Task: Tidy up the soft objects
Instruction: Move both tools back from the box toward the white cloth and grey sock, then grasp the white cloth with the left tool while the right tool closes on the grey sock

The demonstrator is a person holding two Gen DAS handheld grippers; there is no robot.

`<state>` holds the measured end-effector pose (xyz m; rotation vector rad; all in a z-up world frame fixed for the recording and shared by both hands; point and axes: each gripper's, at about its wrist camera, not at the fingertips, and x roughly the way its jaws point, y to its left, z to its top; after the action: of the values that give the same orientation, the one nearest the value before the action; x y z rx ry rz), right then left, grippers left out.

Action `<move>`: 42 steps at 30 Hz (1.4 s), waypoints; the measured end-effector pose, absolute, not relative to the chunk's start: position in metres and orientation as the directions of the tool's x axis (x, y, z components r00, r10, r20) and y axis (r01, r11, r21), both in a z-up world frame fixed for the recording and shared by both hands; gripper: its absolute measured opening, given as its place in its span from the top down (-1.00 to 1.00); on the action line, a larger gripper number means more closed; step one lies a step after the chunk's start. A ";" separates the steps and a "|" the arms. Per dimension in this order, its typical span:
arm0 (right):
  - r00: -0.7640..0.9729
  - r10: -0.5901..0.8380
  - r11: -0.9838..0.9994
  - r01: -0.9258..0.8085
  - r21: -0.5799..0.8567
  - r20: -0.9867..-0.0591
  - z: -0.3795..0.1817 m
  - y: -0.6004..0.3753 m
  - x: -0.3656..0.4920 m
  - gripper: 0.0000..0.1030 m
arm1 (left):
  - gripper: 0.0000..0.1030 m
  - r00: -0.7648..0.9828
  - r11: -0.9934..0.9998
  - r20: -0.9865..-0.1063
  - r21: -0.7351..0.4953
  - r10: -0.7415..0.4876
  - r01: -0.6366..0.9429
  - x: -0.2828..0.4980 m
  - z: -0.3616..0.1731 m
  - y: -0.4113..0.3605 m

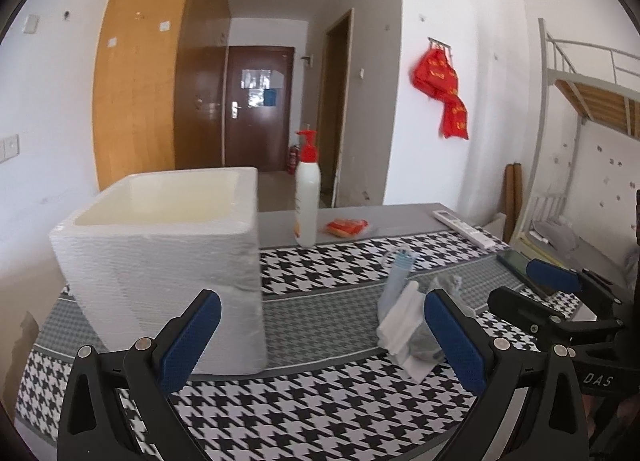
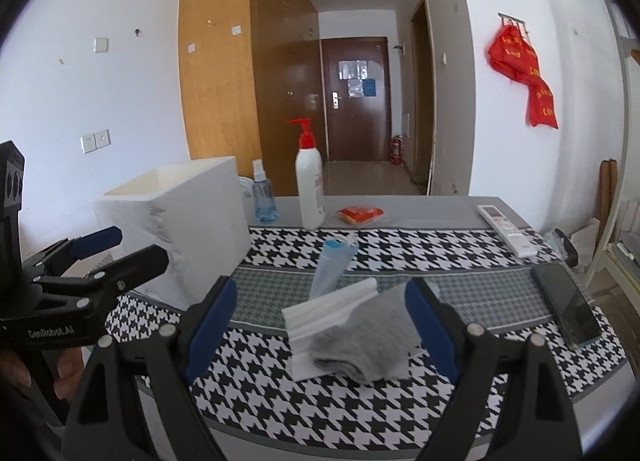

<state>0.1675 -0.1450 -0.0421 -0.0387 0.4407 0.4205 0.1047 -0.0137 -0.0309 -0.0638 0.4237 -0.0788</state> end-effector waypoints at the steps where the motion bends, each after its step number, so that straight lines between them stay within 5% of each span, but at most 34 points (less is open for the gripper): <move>1: 0.820 0.382 0.915 -0.399 0.054 -0.425 -0.043 -0.147 0.168 -0.72 | -0.98 0.907 0.995 -0.411 -0.077 -0.093 0.068 0.106 -0.031 -0.015; 42: 0.801 0.303 0.950 -0.300 0.091 -0.516 -0.079 -0.182 0.189 -0.72 | -0.91 0.774 0.969 -0.589 -0.066 -0.232 0.239 0.176 -0.078 -0.060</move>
<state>0.1889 -0.1815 -0.0788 0.0051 0.5539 0.3229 0.1762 -0.0602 -0.0778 0.0129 0.6364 -0.2550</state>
